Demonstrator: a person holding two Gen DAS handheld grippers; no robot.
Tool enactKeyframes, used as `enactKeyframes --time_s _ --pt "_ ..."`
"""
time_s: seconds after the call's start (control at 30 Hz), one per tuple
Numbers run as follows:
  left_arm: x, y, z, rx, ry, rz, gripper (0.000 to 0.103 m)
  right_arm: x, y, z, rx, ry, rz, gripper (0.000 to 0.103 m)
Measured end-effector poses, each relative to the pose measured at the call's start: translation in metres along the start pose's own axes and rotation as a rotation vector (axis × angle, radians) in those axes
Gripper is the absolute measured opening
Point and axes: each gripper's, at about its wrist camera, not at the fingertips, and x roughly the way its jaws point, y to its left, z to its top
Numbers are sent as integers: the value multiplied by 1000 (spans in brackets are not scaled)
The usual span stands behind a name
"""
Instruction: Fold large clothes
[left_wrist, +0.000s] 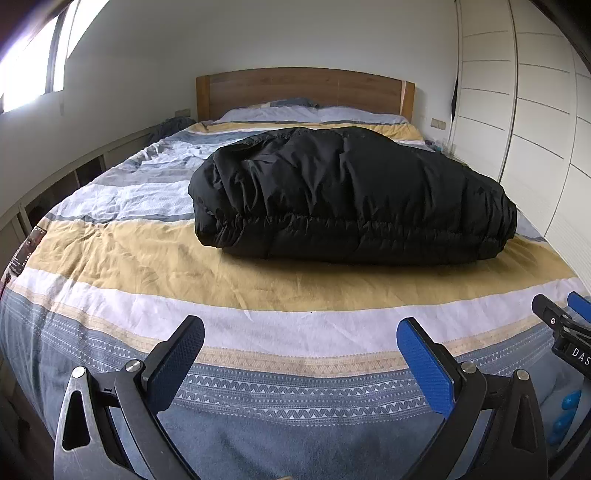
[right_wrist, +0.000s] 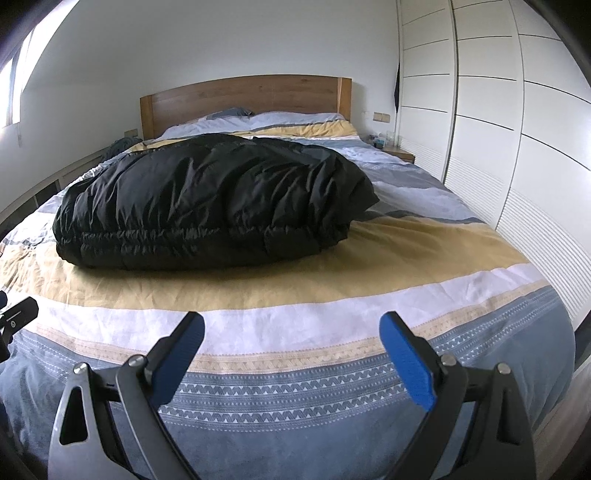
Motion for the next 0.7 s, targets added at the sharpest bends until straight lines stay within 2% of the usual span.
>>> enactKeyframes --time_s 0.7 --pt "1 -2 -2 9 12 -4 102 -1 -2 -2 -10 21 -10 96"
